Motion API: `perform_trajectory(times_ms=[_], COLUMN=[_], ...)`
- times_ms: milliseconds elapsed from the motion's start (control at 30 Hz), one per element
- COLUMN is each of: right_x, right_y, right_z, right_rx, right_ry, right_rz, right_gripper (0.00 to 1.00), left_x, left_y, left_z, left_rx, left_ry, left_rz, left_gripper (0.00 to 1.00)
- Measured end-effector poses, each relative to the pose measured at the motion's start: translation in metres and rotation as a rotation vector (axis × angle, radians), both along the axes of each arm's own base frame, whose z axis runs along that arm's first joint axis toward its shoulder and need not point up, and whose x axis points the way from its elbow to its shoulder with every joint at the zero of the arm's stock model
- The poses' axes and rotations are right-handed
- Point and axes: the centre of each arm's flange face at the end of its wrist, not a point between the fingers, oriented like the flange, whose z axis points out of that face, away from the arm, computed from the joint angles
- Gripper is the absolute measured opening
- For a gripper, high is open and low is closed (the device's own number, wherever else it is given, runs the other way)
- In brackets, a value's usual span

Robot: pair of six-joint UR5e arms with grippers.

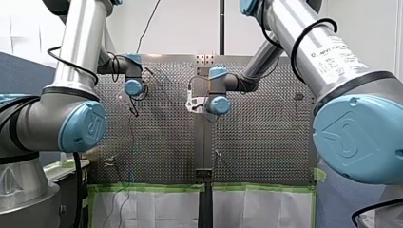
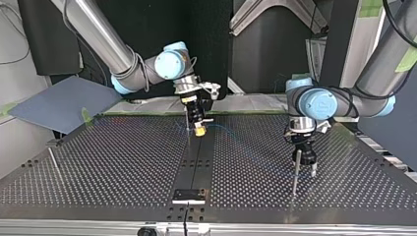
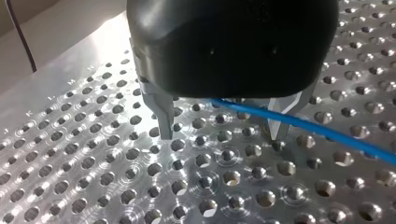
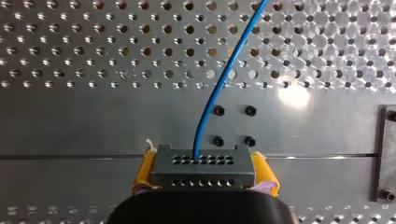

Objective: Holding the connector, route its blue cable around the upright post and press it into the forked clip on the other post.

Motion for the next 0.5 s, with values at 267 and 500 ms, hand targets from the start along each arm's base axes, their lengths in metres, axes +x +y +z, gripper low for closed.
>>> perform_trajectory(times_ms=[267,500], right_x=[-0.008,-0.019], right_y=[0.013,0.024], right_z=[-0.028,-0.066], right_rx=[0.015,0.047], right_ry=[-0.001,-0.002], right_rz=[-0.013,-0.047], right_gripper=[0.00,0.00], left_x=[-0.001,-0.001], left_y=[0.000,0.002], left_z=[-0.001,-0.001], left_rx=[0.001,0.000], left_ry=[0.008,0.010], left_rz=[0.003,0.030], left_gripper=[1.00,1.00])
